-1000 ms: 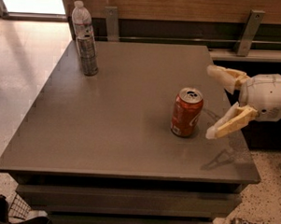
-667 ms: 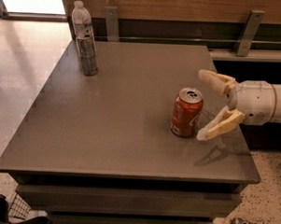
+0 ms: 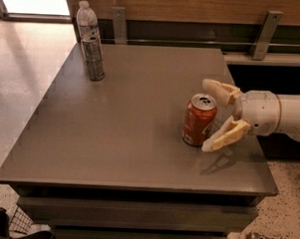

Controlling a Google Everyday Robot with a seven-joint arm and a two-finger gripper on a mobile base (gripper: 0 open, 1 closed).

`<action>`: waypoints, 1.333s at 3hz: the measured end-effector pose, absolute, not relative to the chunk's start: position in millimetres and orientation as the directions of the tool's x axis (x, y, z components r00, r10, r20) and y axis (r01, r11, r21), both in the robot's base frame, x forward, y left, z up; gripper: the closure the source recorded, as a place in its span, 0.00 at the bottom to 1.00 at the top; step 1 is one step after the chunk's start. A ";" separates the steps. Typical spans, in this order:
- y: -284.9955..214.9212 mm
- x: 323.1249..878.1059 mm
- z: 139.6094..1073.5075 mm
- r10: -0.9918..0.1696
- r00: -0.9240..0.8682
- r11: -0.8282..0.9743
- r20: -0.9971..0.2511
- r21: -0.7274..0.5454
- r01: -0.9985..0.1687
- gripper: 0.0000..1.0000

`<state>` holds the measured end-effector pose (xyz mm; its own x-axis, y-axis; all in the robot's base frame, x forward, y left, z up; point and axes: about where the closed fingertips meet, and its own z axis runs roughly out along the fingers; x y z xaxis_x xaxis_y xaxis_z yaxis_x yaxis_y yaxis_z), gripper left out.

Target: Move coke can near redbull can

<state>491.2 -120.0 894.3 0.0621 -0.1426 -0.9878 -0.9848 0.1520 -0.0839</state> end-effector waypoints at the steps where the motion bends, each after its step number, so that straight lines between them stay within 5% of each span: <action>1: -115.0 492.4 890.7 -0.141 0.065 0.154 -0.988 -0.087 -0.984 0.18; 4: -107.7 492.0 891.7 -0.140 0.069 0.142 -0.988 -0.089 -0.986 0.88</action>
Offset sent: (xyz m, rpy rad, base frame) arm 0.0012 0.0051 -0.0036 0.0016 -0.0036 -0.0023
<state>492.0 -107.7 891.7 0.0692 -0.1398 -0.9878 -0.9858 0.1421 -0.0891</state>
